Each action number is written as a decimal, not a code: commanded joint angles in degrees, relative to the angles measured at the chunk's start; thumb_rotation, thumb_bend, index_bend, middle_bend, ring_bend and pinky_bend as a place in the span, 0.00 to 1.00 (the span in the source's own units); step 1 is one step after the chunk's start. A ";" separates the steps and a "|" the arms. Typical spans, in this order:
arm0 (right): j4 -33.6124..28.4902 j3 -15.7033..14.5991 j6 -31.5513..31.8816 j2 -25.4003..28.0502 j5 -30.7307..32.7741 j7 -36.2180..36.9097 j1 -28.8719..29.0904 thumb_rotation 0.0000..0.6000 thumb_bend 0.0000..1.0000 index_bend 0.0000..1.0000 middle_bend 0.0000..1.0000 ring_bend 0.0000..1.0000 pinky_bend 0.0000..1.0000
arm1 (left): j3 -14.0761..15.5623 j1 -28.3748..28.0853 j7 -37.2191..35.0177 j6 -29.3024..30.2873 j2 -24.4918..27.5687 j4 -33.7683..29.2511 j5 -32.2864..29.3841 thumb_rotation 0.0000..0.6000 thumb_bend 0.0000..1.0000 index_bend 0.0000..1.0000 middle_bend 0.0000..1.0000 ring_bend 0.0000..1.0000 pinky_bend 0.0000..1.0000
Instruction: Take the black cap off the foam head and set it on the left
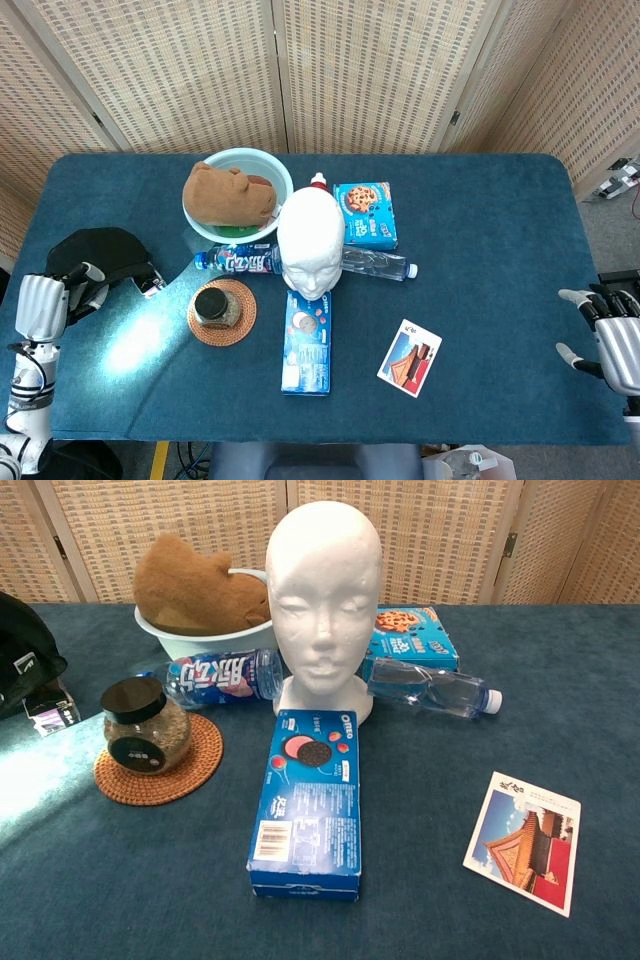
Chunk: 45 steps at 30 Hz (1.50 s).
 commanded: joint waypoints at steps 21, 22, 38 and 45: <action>0.43 -0.15 0.26 -0.05 -0.35 0.71 -0.17 1.00 0.18 0.28 0.31 0.16 0.22 | 8.16 2.41 8.50 -4.87 0.02 -3.08 5.27 1.00 0.34 0.56 1.00 1.00 1.00; 0.46 -0.16 0.21 -0.06 -0.32 0.73 -0.17 1.00 0.18 0.28 0.31 0.16 0.22 | 8.39 2.40 9.69 -5.29 0.62 -4.47 5.41 1.00 0.33 0.56 1.00 1.00 1.00; 0.94 -0.24 0.07 -0.35 -0.29 1.11 -0.18 1.00 0.18 0.28 0.31 0.16 0.22 | 9.81 3.19 29.66 -16.55 9.99 -26.49 1.33 1.00 0.22 0.27 1.00 1.00 1.00; 1.22 -0.28 0.12 -0.50 -0.20 1.27 -0.29 1.00 0.18 0.28 0.31 0.16 0.22 | 9.69 3.65 41.36 -21.06 15.06 -39.21 -2.93 1.00 0.16 0.07 0.97 0.96 1.00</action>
